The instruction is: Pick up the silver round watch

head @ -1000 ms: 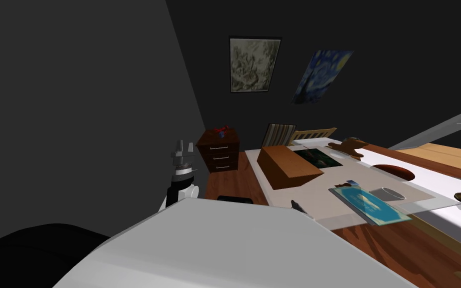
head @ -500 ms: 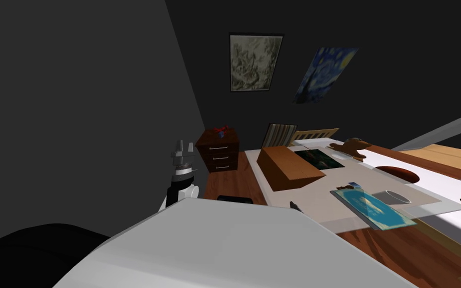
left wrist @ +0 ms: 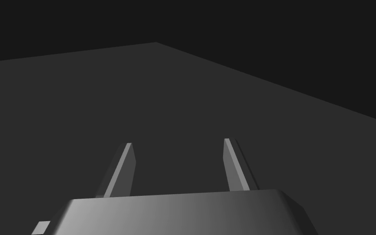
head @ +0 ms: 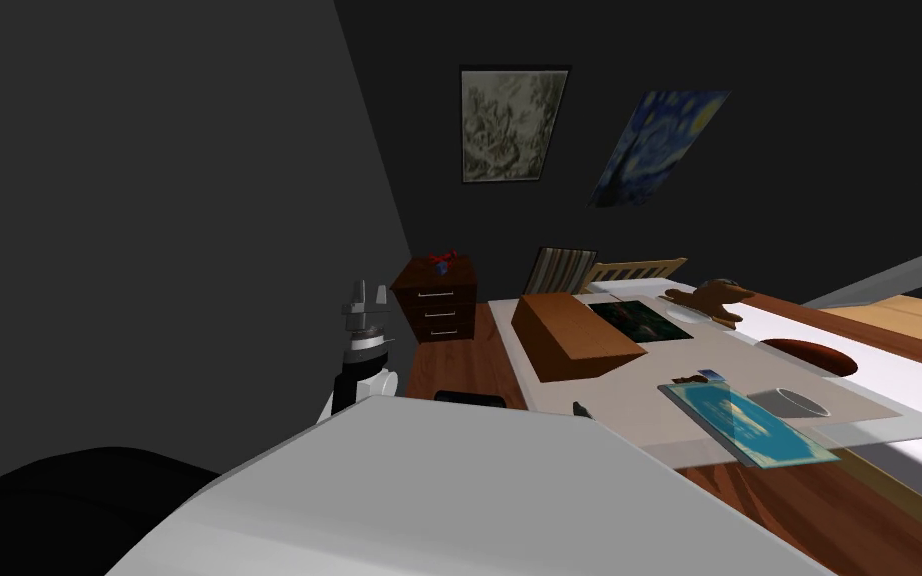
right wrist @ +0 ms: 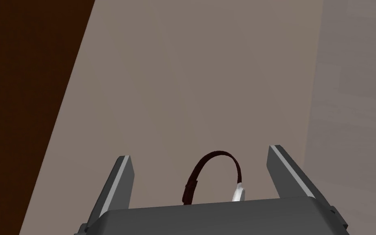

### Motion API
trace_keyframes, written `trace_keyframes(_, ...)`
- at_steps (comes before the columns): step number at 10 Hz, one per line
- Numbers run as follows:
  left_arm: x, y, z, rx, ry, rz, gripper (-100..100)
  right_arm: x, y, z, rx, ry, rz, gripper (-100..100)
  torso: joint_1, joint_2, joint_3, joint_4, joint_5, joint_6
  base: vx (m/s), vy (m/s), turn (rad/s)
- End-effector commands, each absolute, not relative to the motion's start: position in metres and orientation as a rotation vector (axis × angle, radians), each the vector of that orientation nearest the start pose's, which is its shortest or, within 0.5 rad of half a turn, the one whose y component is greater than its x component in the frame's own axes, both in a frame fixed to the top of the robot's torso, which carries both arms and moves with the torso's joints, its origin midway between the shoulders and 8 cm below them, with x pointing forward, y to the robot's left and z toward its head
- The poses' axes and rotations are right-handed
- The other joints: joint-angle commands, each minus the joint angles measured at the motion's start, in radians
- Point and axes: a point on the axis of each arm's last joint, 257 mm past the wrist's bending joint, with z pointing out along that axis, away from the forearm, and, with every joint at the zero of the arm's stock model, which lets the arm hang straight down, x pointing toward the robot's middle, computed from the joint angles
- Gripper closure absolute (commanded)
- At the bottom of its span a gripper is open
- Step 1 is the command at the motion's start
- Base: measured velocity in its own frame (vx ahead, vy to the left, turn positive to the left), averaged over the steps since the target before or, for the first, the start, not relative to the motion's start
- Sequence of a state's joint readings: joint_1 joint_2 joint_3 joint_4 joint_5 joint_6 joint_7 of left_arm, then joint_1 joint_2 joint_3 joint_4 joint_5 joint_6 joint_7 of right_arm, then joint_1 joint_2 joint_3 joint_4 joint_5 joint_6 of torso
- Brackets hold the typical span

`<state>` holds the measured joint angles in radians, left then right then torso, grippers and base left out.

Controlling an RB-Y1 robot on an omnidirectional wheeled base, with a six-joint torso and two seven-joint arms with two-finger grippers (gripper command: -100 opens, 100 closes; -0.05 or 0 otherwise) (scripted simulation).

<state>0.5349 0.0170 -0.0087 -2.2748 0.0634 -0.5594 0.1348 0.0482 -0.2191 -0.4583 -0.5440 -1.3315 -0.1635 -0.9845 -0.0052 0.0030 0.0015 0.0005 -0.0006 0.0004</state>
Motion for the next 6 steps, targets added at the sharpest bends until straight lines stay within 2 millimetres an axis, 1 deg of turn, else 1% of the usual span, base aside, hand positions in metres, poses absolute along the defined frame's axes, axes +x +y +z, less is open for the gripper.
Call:
trace_keyframes(1, 0.332, 0.285, 0.022, -0.718, 0.531, -1.468, 0, 0.194, -0.535, -0.601, -2.653, 1.812, -1.153, -100, 0.0, 0.0, 0.0, 0.0, 0.0, 0.0, -0.015, -0.042, -0.002)
trace_keyframes(2, 0.332, 0.285, 0.022, -0.718, 0.531, -1.468, 0, 0.196, -0.521, -0.606, -2.645, 1.835, -1.15, -100, 0.002, 0.0, 0.0, 0.0, 0.0, 0.0, -0.034, -0.086, 0.078)
trace_keyframes(3, 0.332, 0.285, 0.022, -0.717, 0.531, -1.468, 0, 0.196, -0.521, -0.606, -2.645, 1.835, -1.15, -100, 0.0, 0.0, 0.0, 0.0, 0.0, 0.0, -0.031, -0.092, 0.065)
trace_keyframes(4, 0.332, 0.285, 0.022, -0.718, 0.531, -1.468, 0, 0.195, -0.522, -0.605, -2.64, 1.837, -1.151, -100, 0.0, 0.0, 0.0, 0.0, 0.0, 0.0, -0.01, -0.034, 0.009)
trace_keyframes(5, 0.332, 0.285, 0.022, -0.718, 0.531, -1.468, 0, 0.195, -0.522, -0.605, -2.644, 1.835, -1.152, 100, 0.002, -0.001, 0.0, 0.0, 0.0, 0.0, -0.002, -0.007, 0.0)
trace_keyframes(6, 0.331, 0.285, 0.022, -0.718, 0.531, -1.468, 0, 0.195, -0.522, -0.605, -2.644, 1.835, -1.152, 100, 0.004, -0.001, -0.001, 0.0, 0.001, 0.0, 0.0, 0.0, 0.0)
